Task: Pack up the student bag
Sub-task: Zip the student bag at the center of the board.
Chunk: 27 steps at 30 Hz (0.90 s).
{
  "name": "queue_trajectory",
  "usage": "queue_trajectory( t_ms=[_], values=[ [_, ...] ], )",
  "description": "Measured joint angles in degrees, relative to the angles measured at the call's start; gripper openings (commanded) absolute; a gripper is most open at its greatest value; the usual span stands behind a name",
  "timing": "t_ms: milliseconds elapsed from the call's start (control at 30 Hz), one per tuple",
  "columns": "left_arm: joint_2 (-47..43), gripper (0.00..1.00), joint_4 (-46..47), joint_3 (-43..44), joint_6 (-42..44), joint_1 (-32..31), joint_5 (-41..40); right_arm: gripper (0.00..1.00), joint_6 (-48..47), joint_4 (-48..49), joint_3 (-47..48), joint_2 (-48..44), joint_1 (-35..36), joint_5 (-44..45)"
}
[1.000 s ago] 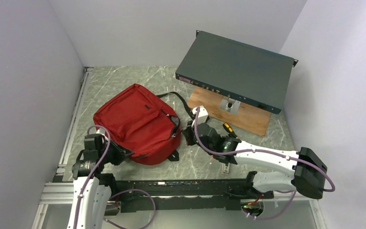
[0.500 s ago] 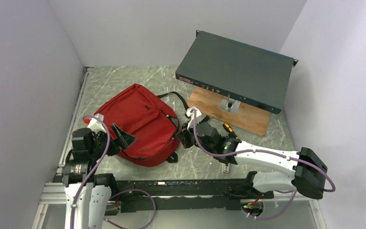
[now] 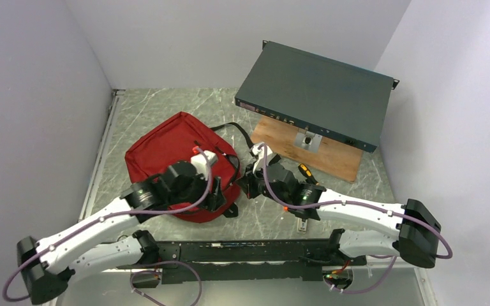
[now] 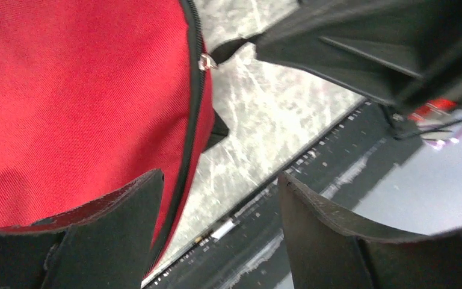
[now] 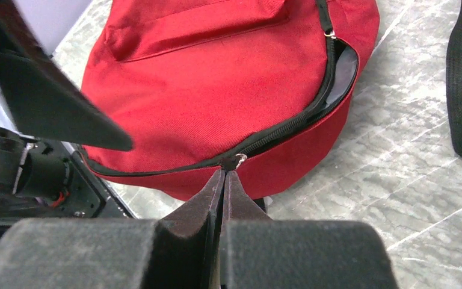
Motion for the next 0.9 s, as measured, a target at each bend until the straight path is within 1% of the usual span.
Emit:
queue_trajectory(
  t_ms=[33,133,233,333,400,467,500,567,633,667,700,733,900],
  values=[
    [2.36,0.70,1.14,-0.02,0.00,-1.42,-2.80,0.00,0.66,-0.31,0.00,-0.42,0.00,0.00],
    [6.51,0.67,3.52,-0.17,-0.04,-3.19,-7.85,0.00,2.23,-1.05,0.00,-1.09,-0.04,0.00],
    [9.53,0.63,5.42,-0.28,0.00,-4.13,-11.21,0.00,4.26,-1.55,0.00,-1.14,-0.09,0.04],
    [12.07,0.61,6.64,-0.28,0.02,-5.18,-12.79,0.00,5.75,-1.79,0.00,-1.14,-0.09,0.70],
    [13.07,0.61,7.04,-0.37,-0.11,-5.77,-13.09,0.00,6.62,-2.10,0.00,-1.14,-0.11,1.46],
    [13.35,0.59,7.67,-1.20,-0.31,-6.14,-13.07,0.00,7.26,-2.32,0.00,-1.14,-0.11,2.29],
    [13.33,0.54,7.87,-1.75,-0.59,-6.23,-13.05,0.00,7.52,-2.38,0.00,-1.14,-0.11,2.51],
    [13.33,0.40,8.39,-2.89,-0.96,-6.29,-13.07,0.00,7.89,-2.54,0.00,-1.14,-0.11,2.86],
    [13.33,0.17,8.28,-3.82,-1.46,-6.29,-13.27,0.00,8.22,-2.54,0.00,-1.14,-0.09,3.21],
    [13.33,0.08,8.17,-4.15,-1.57,-6.29,-13.62,0.00,8.39,-2.58,0.00,-1.11,-0.09,3.58],
    [13.33,0.02,8.09,-4.26,-2.05,-6.29,-13.84,0.00,8.63,-2.60,0.00,-1.09,-0.11,3.87],
    [13.33,0.00,7.98,-4.33,-1.99,-6.29,-14.27,0.00,8.81,-2.71,0.00,-1.01,-0.09,4.24],
    [11.87,0.00,7.06,-4.68,-2.64,-6.51,-14.84,0.00,10.54,-4.72,0.33,0.35,-0.04,8.68]
  ],
)
